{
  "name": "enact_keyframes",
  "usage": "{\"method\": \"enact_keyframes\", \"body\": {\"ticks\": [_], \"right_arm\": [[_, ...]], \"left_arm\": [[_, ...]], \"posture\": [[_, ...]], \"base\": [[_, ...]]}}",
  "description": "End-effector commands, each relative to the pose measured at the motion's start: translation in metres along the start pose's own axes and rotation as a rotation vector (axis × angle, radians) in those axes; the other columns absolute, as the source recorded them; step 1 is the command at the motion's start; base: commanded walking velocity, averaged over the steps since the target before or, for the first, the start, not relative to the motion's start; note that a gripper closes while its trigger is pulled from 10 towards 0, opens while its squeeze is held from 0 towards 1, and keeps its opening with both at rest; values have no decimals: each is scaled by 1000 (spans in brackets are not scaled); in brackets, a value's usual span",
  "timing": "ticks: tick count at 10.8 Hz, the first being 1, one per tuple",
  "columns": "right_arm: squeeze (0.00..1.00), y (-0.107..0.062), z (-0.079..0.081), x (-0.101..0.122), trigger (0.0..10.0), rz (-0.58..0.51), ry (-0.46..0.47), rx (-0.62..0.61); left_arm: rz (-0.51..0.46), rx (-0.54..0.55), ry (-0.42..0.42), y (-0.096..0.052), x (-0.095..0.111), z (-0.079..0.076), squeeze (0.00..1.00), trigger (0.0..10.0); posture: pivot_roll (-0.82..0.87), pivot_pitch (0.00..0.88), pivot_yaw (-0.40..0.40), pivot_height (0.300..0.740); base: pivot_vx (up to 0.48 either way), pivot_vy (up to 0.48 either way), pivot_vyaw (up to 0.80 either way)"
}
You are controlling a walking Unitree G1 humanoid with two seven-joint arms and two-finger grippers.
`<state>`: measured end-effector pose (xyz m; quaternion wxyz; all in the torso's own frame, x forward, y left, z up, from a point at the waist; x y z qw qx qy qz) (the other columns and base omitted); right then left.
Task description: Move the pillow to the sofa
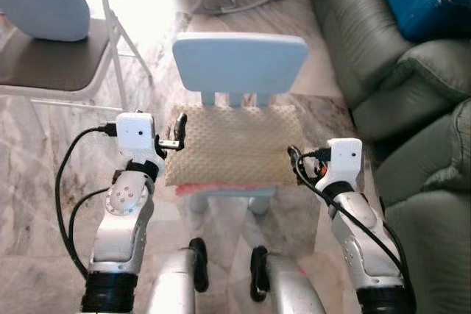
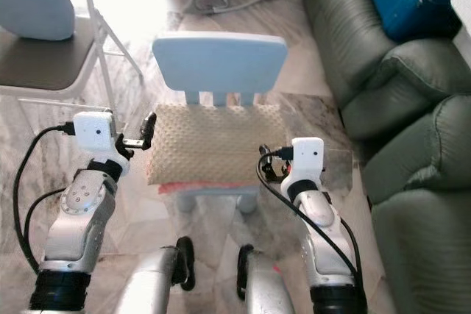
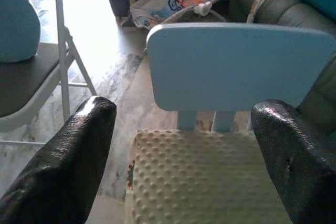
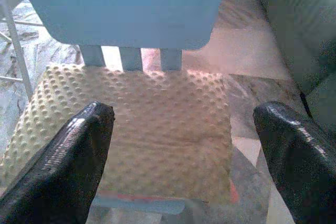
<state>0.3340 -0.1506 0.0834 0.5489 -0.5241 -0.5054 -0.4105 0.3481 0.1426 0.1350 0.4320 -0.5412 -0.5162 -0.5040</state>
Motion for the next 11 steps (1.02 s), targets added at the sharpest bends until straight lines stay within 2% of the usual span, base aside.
{"method": "enact_keyframes", "body": {"ticks": [1,3,6,9,11], "right_arm": [[0,-1,-1,-4,10000,12,1,0],[0,-1,12,-4,10000,7,-9,55],[0,-2,20,-4,10000,5,-20,112],[0,-2,18,6,10000,-40,9,105],[0,-5,13,11,10000,-69,30,82]], "left_arm": [[-5,-7,-2,-2,1,0,0,10000],[-4,-5,-2,-1,1,0,0,10000],[-12,28,-2,-4,0,2,0,10000],[-13,60,18,-6,-3,9,0,10000],[5,62,60,-16,-11,12,0,10000]], "posture": [[7,259,-29,740],[6,270,-31,740],[5,279,-35,740],[3,284,-36,740],[6,291,-37,740]], "base": [[315,0,0],[294,0,0],[0,0,0],[0,0,0],[0,0,0]]}}
Point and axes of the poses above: a point about 5 cm out from each wrist's last joint towards the gripper, its own y axis pointing out of the wrist towards the gripper, its own x axis along the axis of the wrist's last joint, z = x × y, the point moved 6 cm from there along y, pointing out of the wrist towards the gripper, and after that the axes turned 6 degrees about -y, right-handed, at the moved point
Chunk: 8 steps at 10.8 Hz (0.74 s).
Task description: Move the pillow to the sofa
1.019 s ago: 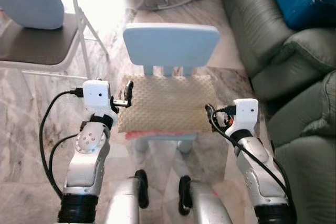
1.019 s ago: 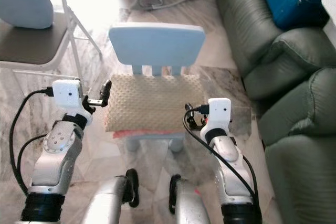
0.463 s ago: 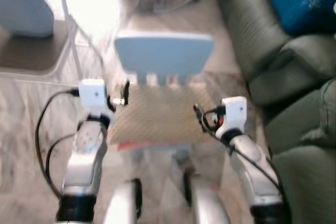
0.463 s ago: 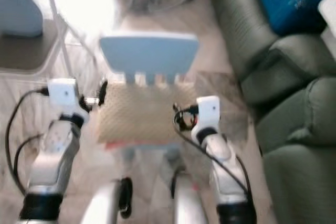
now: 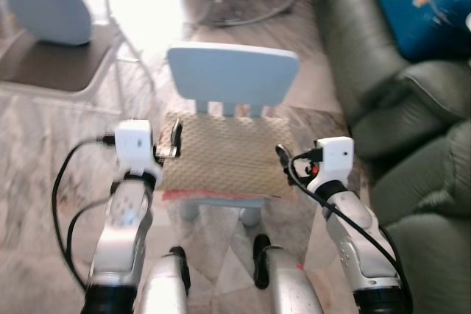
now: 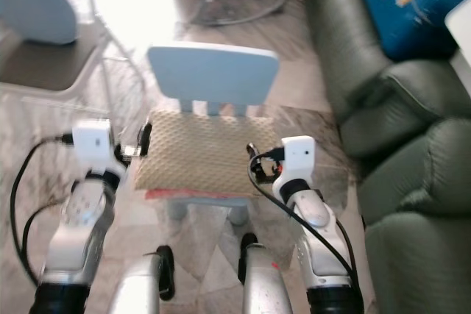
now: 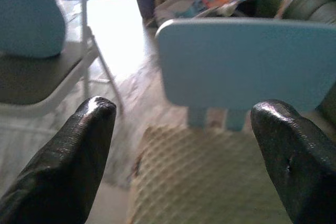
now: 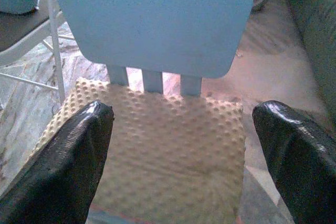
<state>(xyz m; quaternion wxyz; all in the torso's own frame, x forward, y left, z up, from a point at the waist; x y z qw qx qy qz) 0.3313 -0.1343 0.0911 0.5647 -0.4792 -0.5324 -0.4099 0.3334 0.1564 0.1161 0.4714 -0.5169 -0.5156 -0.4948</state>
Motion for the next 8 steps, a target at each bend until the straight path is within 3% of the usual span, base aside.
{"method": "enact_keyframes", "body": {"ticks": [1,5,8], "right_arm": [[0,-6,-6,2,10000,-18,-9,-22],[0,-8,-9,-2,10000,-18,-20,-39],[0,-8,-10,-3,10000,-11,-12,-40]], "left_arm": [[-15,6,27,-4,1,4,0,10000],[-12,3,62,-9,-4,6,0,10000],[-13,-6,65,-7,-4,2,0,10000]], "posture": [[6,295,-37,740],[3,300,-37,740],[0,303,-41,700]], "base": [[0,0,0],[0,0,0],[0,0,0]]}}
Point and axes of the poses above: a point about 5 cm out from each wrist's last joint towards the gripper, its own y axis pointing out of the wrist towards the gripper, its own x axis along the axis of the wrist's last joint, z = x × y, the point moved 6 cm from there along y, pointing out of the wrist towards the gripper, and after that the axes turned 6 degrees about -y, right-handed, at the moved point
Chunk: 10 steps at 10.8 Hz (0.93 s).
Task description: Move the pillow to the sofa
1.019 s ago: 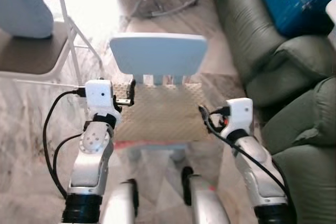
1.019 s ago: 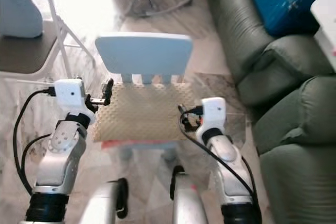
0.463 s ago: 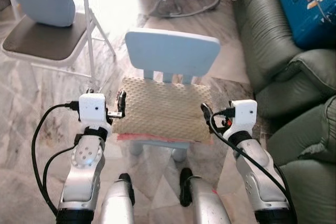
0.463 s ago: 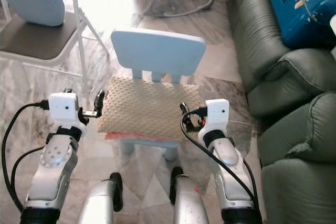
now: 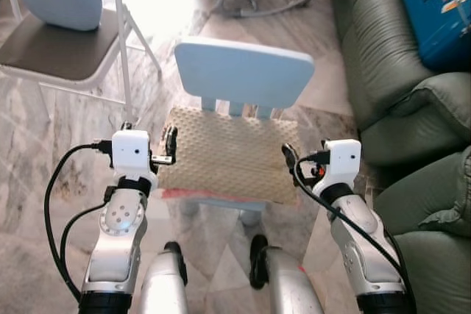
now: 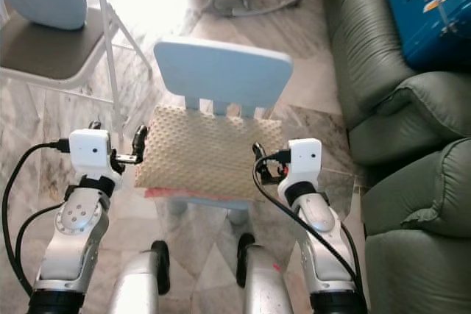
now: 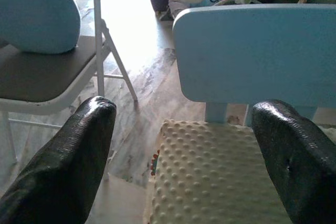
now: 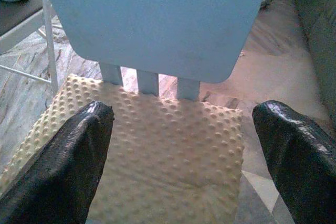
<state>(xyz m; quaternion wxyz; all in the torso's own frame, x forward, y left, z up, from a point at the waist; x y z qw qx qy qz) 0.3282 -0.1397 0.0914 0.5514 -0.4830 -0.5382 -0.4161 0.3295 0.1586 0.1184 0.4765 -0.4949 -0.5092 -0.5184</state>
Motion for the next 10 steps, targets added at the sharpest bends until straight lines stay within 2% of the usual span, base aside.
{"method": "enact_keyframes", "body": {"ticks": [1,4,6,10], "right_arm": [[0,-4,-5,-1,10000,6,4,-20],[0,-2,-5,-1,10000,5,5,-18],[0,-2,-4,0,10000,1,10,-16],[0,1,-4,-1,10000,-2,11,-8]], "left_arm": [[17,2,2,-3,-5,-1,0,10000],[16,6,-3,-2,-5,-1,0,10000],[16,19,-4,1,-3,0,0,10000],[17,65,-15,5,-1,5,0,10000]], "posture": [[-2,303,-43,685],[0,302,-44,625],[1,302,-43,600],[1,289,-42,600]], "base": [[0,0,0],[0,0,0],[0,0,0],[0,0,0]]}}
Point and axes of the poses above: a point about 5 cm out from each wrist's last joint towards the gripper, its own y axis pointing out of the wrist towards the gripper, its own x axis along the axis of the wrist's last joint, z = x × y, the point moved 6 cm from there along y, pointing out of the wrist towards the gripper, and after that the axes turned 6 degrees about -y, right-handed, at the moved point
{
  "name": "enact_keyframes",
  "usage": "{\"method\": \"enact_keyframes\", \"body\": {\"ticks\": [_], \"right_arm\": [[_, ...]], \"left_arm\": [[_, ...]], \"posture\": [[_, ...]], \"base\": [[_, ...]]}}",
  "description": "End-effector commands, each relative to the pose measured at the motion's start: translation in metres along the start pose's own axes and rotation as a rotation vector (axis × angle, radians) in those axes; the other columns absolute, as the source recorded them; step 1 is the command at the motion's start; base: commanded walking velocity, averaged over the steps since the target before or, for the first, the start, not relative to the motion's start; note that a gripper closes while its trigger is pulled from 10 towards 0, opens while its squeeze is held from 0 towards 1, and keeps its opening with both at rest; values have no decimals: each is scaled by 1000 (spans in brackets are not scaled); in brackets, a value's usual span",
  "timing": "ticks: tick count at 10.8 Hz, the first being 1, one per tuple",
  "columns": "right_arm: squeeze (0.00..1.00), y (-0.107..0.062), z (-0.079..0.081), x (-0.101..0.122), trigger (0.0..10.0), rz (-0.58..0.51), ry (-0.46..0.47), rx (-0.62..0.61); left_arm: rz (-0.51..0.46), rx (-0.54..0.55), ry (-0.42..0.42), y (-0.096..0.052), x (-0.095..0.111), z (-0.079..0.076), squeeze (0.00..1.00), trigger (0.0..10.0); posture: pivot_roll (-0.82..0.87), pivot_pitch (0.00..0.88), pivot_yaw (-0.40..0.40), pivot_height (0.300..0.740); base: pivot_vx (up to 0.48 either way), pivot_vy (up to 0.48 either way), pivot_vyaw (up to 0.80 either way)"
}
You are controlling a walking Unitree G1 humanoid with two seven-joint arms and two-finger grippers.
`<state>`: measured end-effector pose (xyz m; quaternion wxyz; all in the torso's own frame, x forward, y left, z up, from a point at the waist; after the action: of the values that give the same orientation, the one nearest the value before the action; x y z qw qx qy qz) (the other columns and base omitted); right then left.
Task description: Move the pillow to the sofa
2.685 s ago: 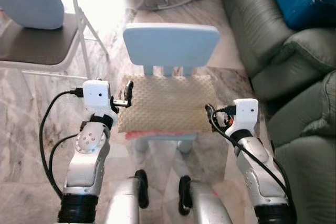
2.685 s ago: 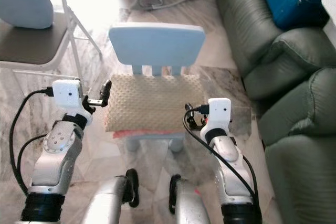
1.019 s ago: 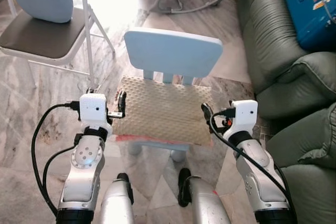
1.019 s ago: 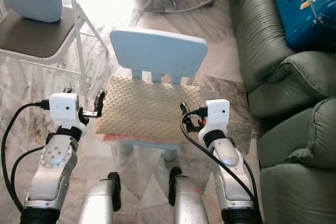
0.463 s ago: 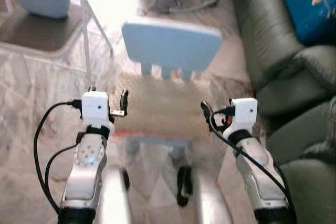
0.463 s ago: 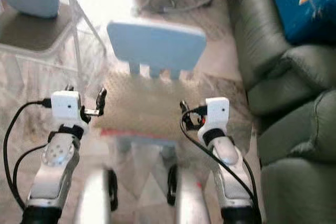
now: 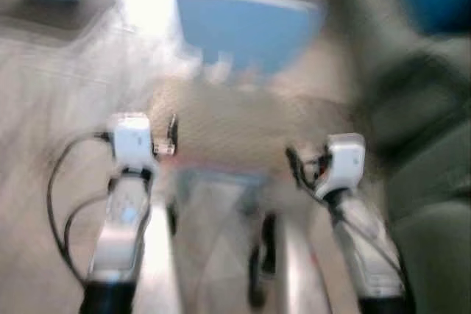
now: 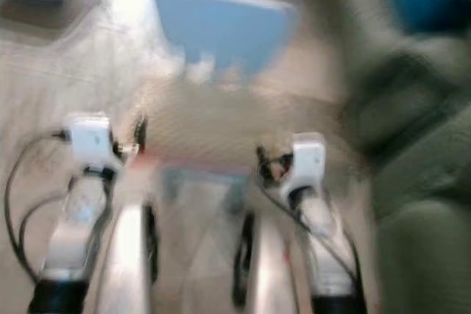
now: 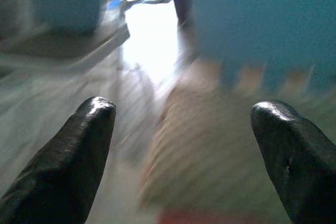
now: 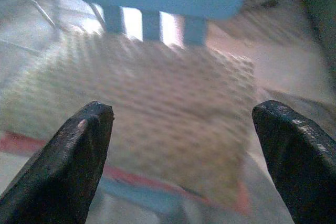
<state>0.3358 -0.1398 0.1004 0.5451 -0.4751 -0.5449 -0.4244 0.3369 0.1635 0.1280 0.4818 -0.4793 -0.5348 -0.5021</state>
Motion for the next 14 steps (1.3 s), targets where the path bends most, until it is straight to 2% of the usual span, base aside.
{"method": "enact_keyframes", "body": {"ticks": [1,4,8,12,14], "right_arm": [[0,-4,1,-8,10000,21,14,-2],[0,-4,4,-10,10000,27,13,13],[0,-3,6,-12,10000,33,12,21],[0,-2,7,-14,10000,43,11,26],[0,-1,8,-15,10000,47,13,31]], "left_arm": [[48,1,2,-3,-11,0,0,10000],[56,7,-5,-2,-13,-1,0,10000],[48,11,4,0,-11,-2,0,10000],[47,17,2,3,-10,-3,0,10000],[43,13,1,4,-9,-5,0,10000]], "posture": [[1,288,-42,600],[-1,282,-47,600],[0,281,-52,545],[-6,290,-53,545],[-4,299,-55,506]], "base": [[0,0,0],[0,0,0],[0,0,0],[0,0,0],[0,0,0]]}}
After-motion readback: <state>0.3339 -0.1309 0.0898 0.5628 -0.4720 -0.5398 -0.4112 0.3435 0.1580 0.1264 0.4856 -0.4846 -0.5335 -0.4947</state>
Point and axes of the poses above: a point about 5 cm out from each wrist's last joint towards the gripper, its own y axis pointing out of the wrist towards the gripper, its own x axis along the axis of the wrist's last joint, z = x × y, the point moved 6 cm from there along y, pointing out of the wrist towards the gripper, and after that the axes turned 6 degrees about -y, right-handed, at the moved point
